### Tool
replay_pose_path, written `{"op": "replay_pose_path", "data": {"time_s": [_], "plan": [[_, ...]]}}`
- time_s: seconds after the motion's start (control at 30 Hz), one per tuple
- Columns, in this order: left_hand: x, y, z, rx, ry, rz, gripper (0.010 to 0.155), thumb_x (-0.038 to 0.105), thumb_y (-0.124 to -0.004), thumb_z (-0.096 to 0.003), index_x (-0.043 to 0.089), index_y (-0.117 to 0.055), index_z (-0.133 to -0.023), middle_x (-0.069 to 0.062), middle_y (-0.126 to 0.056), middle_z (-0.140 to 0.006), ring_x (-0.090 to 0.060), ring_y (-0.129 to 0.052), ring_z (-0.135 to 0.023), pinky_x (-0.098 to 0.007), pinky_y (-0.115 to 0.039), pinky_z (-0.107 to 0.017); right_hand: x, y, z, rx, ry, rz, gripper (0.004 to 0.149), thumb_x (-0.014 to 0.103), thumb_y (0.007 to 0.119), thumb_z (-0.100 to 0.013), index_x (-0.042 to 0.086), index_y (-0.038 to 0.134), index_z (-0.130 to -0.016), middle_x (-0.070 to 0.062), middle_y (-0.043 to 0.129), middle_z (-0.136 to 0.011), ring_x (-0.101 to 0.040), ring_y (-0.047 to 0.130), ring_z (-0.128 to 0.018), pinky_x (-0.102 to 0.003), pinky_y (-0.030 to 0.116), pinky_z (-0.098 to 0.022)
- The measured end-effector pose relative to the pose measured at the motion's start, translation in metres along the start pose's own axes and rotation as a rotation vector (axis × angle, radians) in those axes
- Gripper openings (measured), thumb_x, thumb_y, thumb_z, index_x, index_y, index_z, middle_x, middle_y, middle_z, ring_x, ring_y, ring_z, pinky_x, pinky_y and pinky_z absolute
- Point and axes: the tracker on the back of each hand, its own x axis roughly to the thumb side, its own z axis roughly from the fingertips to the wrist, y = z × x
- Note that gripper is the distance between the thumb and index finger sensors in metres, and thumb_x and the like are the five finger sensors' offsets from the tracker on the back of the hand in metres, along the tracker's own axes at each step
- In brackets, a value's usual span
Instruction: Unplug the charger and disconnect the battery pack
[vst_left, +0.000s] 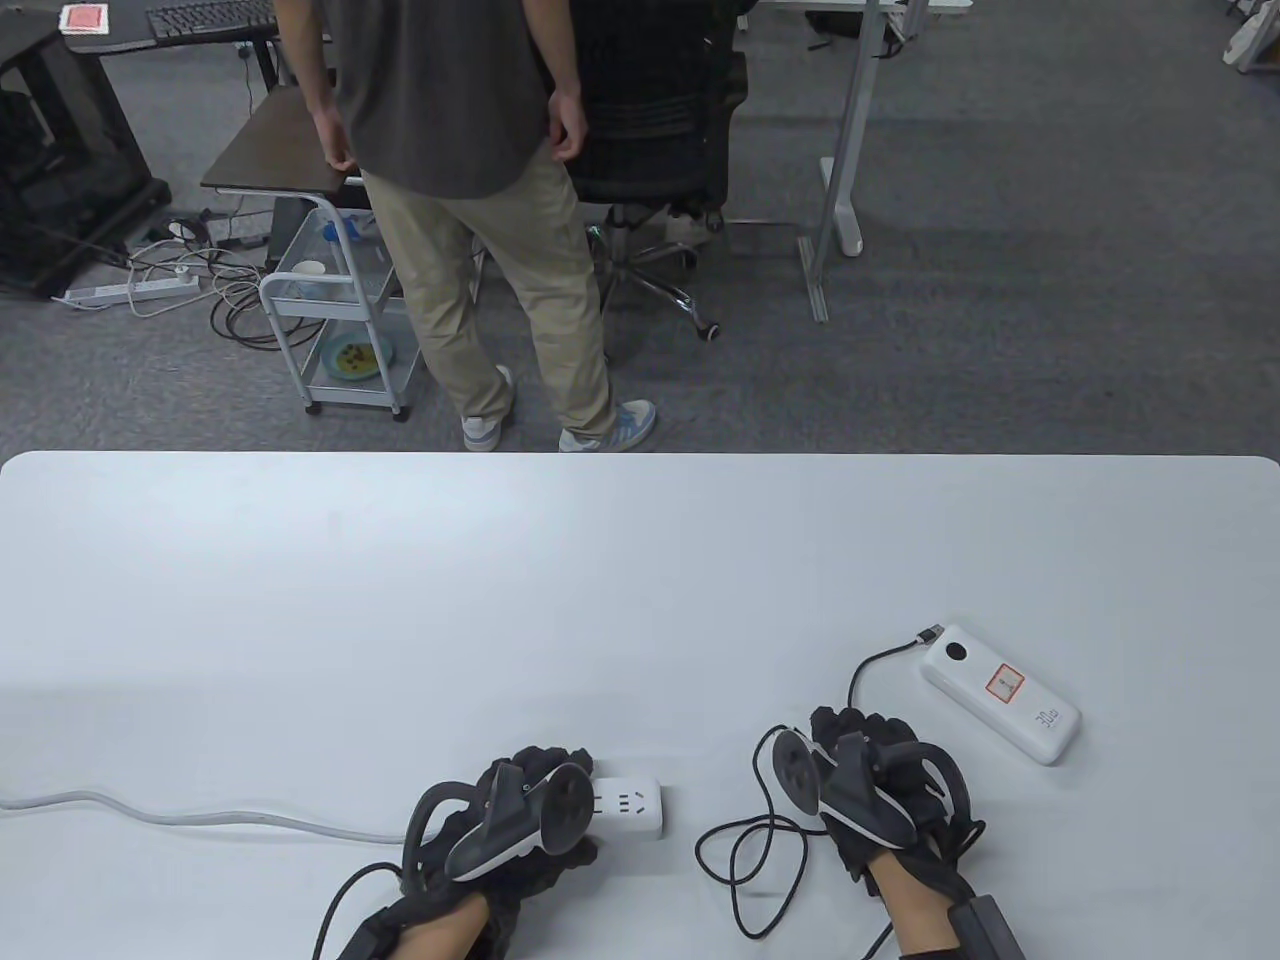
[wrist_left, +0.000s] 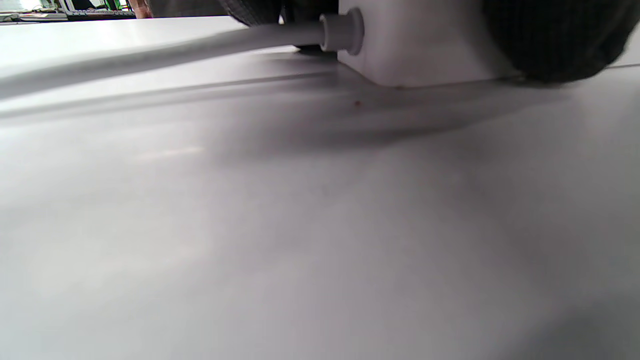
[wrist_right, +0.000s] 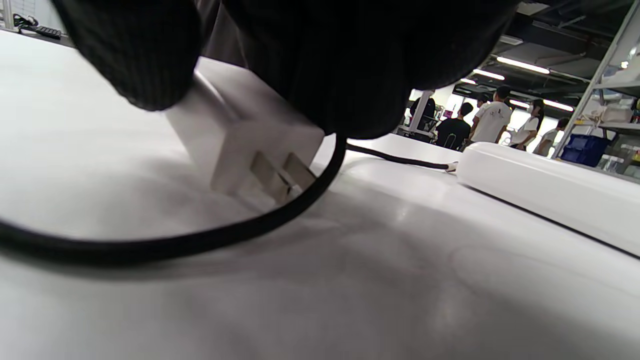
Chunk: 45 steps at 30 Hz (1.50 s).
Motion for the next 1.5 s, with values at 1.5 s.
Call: {"op": "replay_pose_path", "data": {"time_s": [1.5], "plan": [[-0.054, 0.054, 0.063, 0.403, 0.072, -0.074, 0.096, 0.083, -0.057, -0.0350, 0.035, -0.050, -0.118, 0.006, -0.057, -0.125, -0.025, -0.063, -0.120, -0.050, -0.054, -0.088, 0.032, -0.065, 0.056, -0.371, -0.122, -0.131, 0.072, 0.057, 0.060, -0.047, 0.018, 0.058, -0.107, -0.015, 0.068, -0.108, -0.035, 0.080, -0.088, -0.058, 0.062, -0.067]]}}
